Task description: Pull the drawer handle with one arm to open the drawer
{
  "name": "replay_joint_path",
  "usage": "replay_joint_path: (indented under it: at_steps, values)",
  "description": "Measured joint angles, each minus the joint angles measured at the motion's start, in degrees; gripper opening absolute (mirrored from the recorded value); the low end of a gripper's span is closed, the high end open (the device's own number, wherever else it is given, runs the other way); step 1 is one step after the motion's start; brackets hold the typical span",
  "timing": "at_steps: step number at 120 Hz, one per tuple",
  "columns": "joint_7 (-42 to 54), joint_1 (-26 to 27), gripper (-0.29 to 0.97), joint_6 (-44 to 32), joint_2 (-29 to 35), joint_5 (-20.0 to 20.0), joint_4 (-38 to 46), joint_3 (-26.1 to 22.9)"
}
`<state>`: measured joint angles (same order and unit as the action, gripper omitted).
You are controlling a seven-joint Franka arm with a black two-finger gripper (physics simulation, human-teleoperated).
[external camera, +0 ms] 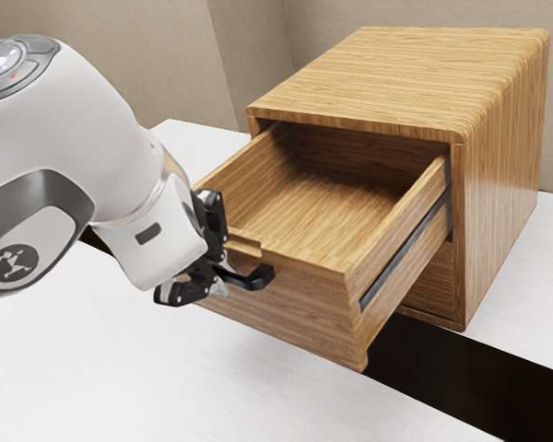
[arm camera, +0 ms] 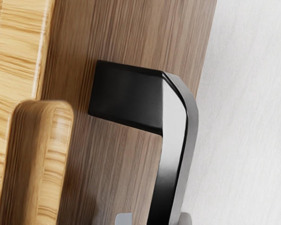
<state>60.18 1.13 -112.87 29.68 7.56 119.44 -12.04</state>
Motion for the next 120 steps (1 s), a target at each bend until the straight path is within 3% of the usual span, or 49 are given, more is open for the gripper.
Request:
replay_joint_path:
  at_steps: [25, 32, 56, 94, 108, 114, 120]
  values:
    - [-0.20, -0.11, -0.11, 0.92, 0.03, -0.22, -0.02, -0.08]
    - [-0.17, -0.13, -0.04, 1.25, 0.07, -0.37, -0.02, -0.09]
    - [-0.09, -0.10, -0.01, 1.92, 0.12, -0.77, -0.09, -0.09]
    - [0.12, -0.08, 0.20, 2.90, 0.17, -2.22, -2.10, -1.07]
    - [0.18, -0.11, 0.24, 7.02, -1.88, -2.58, -12.91, -2.89]
    - [-0.23, -0.83, 0.27, 11.28, -8.74, -3.00, -24.42, -2.49]
    - [-2.07, -1.84, 0.35, 17.50, -17.91, -3.32, -38.68, 1.32]
